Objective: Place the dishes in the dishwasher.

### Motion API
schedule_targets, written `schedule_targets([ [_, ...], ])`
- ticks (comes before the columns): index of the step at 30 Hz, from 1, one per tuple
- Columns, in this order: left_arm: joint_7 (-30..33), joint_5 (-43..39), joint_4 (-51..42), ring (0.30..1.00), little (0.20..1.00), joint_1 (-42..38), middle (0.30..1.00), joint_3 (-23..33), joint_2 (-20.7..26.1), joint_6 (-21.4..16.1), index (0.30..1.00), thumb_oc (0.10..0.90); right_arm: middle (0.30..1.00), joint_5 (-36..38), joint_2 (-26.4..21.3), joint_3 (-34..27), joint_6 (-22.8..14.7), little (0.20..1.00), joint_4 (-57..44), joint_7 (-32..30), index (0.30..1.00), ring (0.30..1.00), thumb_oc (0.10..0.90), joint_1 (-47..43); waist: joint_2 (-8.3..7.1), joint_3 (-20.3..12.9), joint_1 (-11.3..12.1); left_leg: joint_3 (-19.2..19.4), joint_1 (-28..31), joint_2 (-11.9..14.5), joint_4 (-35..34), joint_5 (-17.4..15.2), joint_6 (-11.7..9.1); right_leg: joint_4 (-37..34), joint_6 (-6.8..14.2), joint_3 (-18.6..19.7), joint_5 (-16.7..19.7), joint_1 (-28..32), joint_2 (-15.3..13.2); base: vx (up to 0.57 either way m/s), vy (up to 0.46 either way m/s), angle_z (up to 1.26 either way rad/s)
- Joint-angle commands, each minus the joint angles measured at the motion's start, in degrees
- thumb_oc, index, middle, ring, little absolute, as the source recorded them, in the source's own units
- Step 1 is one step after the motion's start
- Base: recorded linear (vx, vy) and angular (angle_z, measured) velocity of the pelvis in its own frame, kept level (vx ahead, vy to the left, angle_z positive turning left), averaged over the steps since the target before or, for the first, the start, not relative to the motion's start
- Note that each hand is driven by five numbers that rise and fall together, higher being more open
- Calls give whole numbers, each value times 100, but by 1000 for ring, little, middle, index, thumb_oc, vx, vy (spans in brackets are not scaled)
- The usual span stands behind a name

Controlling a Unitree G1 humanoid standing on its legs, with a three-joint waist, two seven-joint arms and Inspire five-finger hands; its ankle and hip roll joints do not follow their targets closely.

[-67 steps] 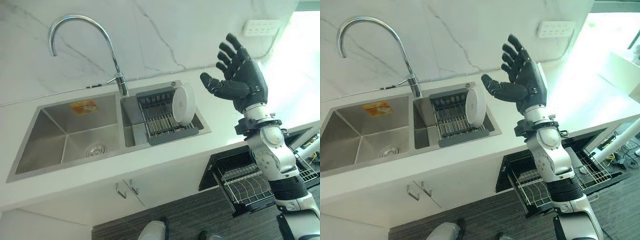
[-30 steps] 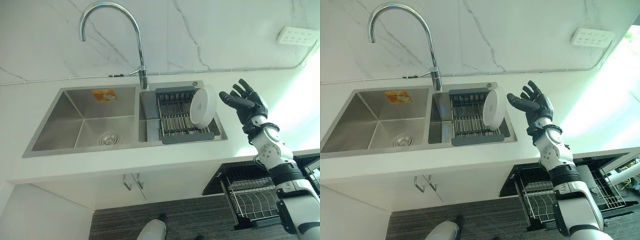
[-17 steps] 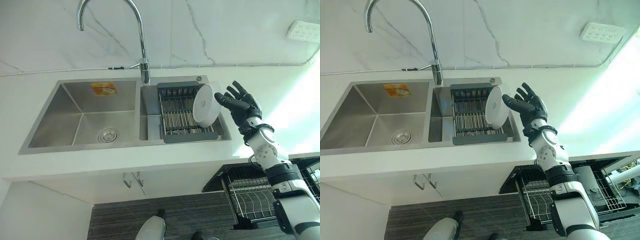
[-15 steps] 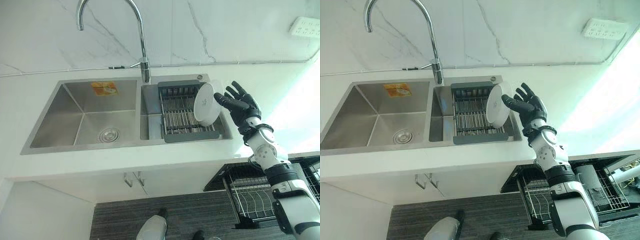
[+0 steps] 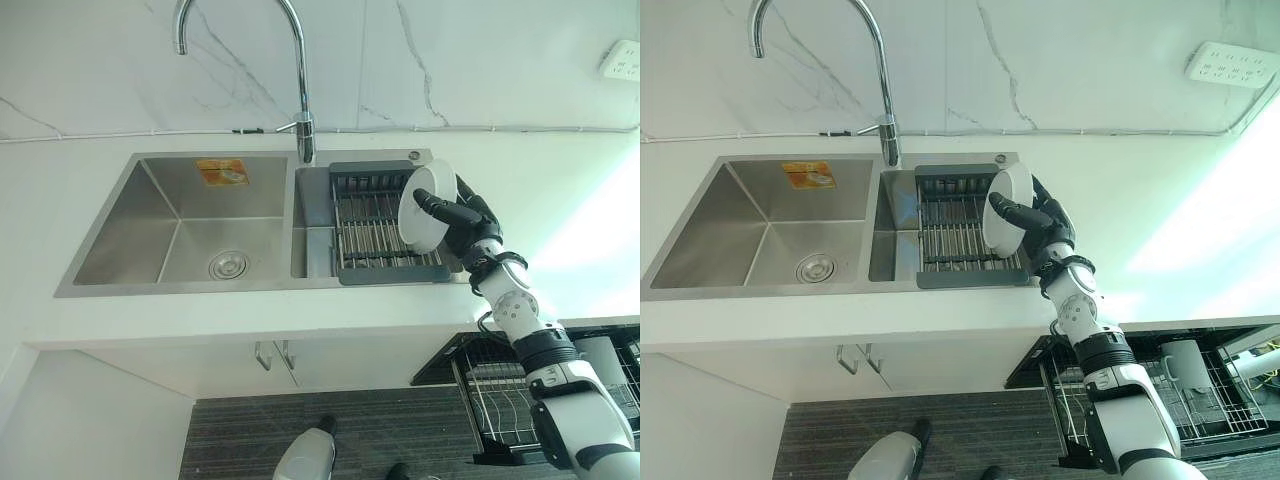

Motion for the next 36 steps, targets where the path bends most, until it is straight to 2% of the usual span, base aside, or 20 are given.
schedule_targets([
  [1, 190, -50, 66, 900, 900, 326, 900, -212, 284, 28, 900, 800, 300, -144, -191, -160, -364, 300, -260, 75, 300, 300, 400, -296, -37, -341, -27, 332, -15, 147, 246, -831, -129, -100, 362, 322, -622, 158, -138, 0, 0, 0],
  [4, 217, -53, 50, 900, 900, 305, 900, -209, 277, 52, 900, 800, 300, -244, -229, -162, -303, 300, -202, -30, 300, 300, 400, -276, -49, -331, -31, 326, -15, 146, 246, -838, -129, -100, 360, 324, -626, 159, -133, 0, 0, 0],
  [9, 253, -30, -27, 900, 900, 279, 900, -243, 269, 109, 900, 800, 300, -1099, -391, -82, -428, 300, -97, -245, 300, 300, 400, -284, -62, -294, -29, 278, -13, 125, 246, -847, -119, -100, 355, 347, -623, 154, -116, 0, 0, 0],
  [13, 266, -3, -77, 900, 900, 287, 900, -239, 262, 99, 900, 800, 300, -1235, -504, -67, -503, 300, -150, -306, 300, 300, 400, -259, -80, -275, -43, 259, -10, 111, 246, -858, -117, -100, 351, 369, -627, 148, -96, 0, 0, 0],
  [15, 271, -4, -85, 900, 900, 290, 900, -259, 249, 90, 900, 800, 300, -1326, -508, -75, -635, 300, -131, -494, 300, 300, 400, -263, -77, -277, -48, 263, -2, 116, 246, -862, -116, -100, 351, 377, -627, 151, -95, 0, 0, 0],
  [16, 264, -19, -77, 900, 900, 301, 900, -258, 243, 64, 900, 800, 300, -920, -492, -148, -770, 300, -172, -441, 300, 300, 400, -225, -82, -284, -64, 262, 25, 118, 246, -882, -115, -100, 356, 417, -626, 146, -88, -40, -3, -1],
  [19, 276, -93, -70, 900, 900, 331, 900, -226, 209, -33, 900, 800, 300, -371, -295, -261, -1483, 300, -658, -382, 300, 300, 400, -175, -100, -295, -127, 314, 82, 166, 246, -923, -109, -100, 371, 512, -615, 116, -68, -78, -18, -6],
  [22, 307, -29, -100, 900, 900, 321, 900, -107, 126, -105, 900, 800, 300, -114, -46, -371, -2041, 300, -1658, -679, 300, 300, 400, -14, -146, -346, -312, 477, 141, 254, 246, -1004, -111, -100, 404, 742, -575, 13, -16, -114, -32, -19],
  [25, 355, -9, -149, 900, 900, 298, 900, -92, 73, -82, 900, 800, 300, 176, 168, -388, -2343, 300, -2335, -604, 300, 300, 400, 101, -163, -391, -516, 627, 243, 339, 246, -1097, -111, -100, 404, 1012, -549, -65, 61, -75, -11, -54],
  [27, 484, -63, -160, 900, 900, 296, 900, -73, 49, -121, 900, 800, 300, 6, 218, -366, -2655, 300, -2764, -644, 300, 300, 400, 205, -190, -425, -683, 746, 305, 393, 246, -1159, -99, -100, 422, 1221, -521, -133, 121, -49, -17, -61],
  [28, 539, -127, -185, 900, 900, 288, 900, -60, 49, -74, 900, 800, 300, -306, 209, -348, -2847, 300, -2979, -679, 300, 300, 400, 291, -199, -461, -811, 852, 342, 449, 246, -1186, -104, -100, 422, 1363, -508, -177, 168, -19, -11, -88],
  [29, 556, -118, -184, 900, 900, 224, 900, -67, 29, 52, 900, 800, 300, -653, 136, -415, -3088, 300, -3299, -965, 300, 300, 400, 460, -192, -514, -998, 1060, 395, 553, 246, -1213, -115, -100, 424, 1563, -477, -232, 226, 2, -3, -100],
  [31, 583, -193, -162, 900, 900, 171, 900, -115, 5, 117, 900, 800, 300, -402, 99, -605, -3275, 300, -3379, -929, 300, 300, 400, 683, -179, -548, -1162, 1195, 447, 648, 246, -1224, -114, -100, 412, 1684, -472, -256, 265, 17, -15, -97],
  [32, 571, -181, -157, 900, 900, 141, 900, -124, 10, 151, 900, 800, 300, -303, 56, -716, -3340, 300, -3439, -915, 300, 300, 400, 804, -174, -566, -1222, 1248, 469, 679, 246, -1235, -110, -100, 409, 1730, -472, -266, 275, 32, -43, -80],
  [33, 535, -128, -145, 900, 900, 74, 900, -157, 19, 229, 900, 800, 300, -279, -60, -1011, -3304, 300, -3644, -896, 300, 300, 400, 1096, -172, -584, -1388, 1348, 520, 742, 246, -1259, -115, -100, 405, 1819, -466, -277, 308, 26, -38, -60],
  [35, 517, -54, -145, 900, 900, 48, 900, -171, 10, 255, 900, 800, 300, -424, -110, -1133, -3152, 300, -3712, -923, 300, 300, 400, 1200, -172, -583, -1444, 1380, 539, 756, 246, -1267, -121, -100, 403, 1851, -467, -277, 318, 3, -29, -40],
  [36, 472, 67, -162, 900, 900, 13, 900, -260, 23, 279, 900, 800, 300, -400, -236, -1252, -2994, 300, -3673, -943, 300, 300, 400, 1428, -171, -577, -1561, 1419, 566, 763, 246, -1275, -115, -100, 393, 1939, -464, -287, 354, -15, -17, -29],
])
